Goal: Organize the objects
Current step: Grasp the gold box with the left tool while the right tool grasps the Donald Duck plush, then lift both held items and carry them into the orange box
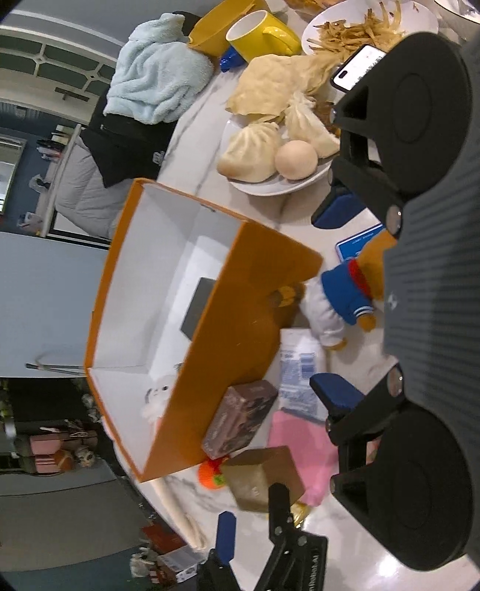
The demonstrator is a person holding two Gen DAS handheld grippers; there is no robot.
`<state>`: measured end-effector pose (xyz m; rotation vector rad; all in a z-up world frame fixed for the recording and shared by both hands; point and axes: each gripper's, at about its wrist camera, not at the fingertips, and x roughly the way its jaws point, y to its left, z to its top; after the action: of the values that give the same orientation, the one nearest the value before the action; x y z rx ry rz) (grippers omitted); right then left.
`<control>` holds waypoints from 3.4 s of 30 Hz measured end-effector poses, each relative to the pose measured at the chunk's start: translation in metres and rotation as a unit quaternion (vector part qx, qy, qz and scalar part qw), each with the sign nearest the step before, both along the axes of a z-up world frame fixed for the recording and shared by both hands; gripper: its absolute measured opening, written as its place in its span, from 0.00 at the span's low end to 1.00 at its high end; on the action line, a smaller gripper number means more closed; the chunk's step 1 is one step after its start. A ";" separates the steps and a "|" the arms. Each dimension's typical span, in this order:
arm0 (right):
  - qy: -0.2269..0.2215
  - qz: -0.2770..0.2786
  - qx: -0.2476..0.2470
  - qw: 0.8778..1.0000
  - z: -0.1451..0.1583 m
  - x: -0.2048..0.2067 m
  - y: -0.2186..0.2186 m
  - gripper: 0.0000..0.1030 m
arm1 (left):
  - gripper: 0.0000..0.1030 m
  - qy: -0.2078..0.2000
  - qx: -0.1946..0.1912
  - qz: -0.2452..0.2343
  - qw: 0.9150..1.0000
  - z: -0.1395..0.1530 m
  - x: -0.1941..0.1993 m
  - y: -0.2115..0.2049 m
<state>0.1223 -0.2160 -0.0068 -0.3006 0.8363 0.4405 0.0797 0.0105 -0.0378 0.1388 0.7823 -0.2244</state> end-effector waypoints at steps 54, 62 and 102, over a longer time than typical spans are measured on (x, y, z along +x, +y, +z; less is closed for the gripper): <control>0.077 0.011 -0.042 0.996 -0.034 0.012 -0.004 0.51 | 0.74 0.020 -0.069 -0.021 0.997 -0.020 0.012 0.015; 0.075 0.019 -0.028 0.997 -0.024 0.008 -0.001 0.51 | 0.71 0.010 -0.060 -0.033 0.998 -0.012 0.005 0.008; -0.041 0.000 0.152 0.988 0.120 0.036 -0.013 0.51 | 0.71 -0.112 -0.054 -0.047 0.991 0.115 0.056 -0.029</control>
<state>0.1581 -0.2286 0.1135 -0.0372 0.6765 0.5446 0.1353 -0.0185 0.0776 0.0955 0.5389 -0.3336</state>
